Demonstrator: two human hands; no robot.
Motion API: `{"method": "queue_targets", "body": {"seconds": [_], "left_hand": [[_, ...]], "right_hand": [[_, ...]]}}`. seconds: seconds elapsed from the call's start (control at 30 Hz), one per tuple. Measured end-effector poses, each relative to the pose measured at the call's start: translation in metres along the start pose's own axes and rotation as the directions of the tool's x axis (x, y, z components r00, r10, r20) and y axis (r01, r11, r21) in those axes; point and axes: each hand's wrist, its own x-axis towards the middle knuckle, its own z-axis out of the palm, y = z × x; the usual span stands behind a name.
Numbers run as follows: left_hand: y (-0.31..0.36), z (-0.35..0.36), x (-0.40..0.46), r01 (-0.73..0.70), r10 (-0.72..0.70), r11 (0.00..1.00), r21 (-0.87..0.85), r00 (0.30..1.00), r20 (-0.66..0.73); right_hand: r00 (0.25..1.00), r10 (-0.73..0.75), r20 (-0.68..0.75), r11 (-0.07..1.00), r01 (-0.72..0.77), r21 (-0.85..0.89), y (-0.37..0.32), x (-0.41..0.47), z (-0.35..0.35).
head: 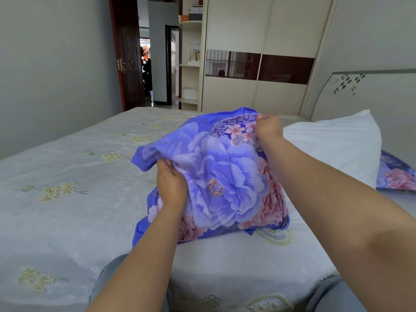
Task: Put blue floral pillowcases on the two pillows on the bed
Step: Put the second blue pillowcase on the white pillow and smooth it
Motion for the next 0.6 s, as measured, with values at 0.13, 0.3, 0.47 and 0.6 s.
{"method": "queue_targets", "body": {"seconds": [0.13,0.3,0.47,0.6], "left_hand": [[-0.005,-0.005,0.009,0.039,-0.045,0.989,0.143,0.998,0.038],[-0.007,-0.007,0.014,-0.019,-0.006,0.977,0.212,0.993,0.116],[-0.014,-0.004,0.030,-0.074,0.015,0.944,0.320,0.983,0.183],[0.042,0.000,0.036,-0.315,0.316,0.885,0.344,0.947,0.053]], "right_hand": [[0.995,0.030,-0.095,0.998,-0.034,-0.043,0.017,0.015,-0.034],[0.983,0.112,-0.146,0.993,-0.118,-0.028,0.035,0.026,-0.062],[0.987,0.087,0.135,0.984,-0.064,-0.166,0.040,0.022,-0.064],[0.954,0.027,0.297,0.995,0.002,-0.096,0.039,0.017,-0.069]]}}
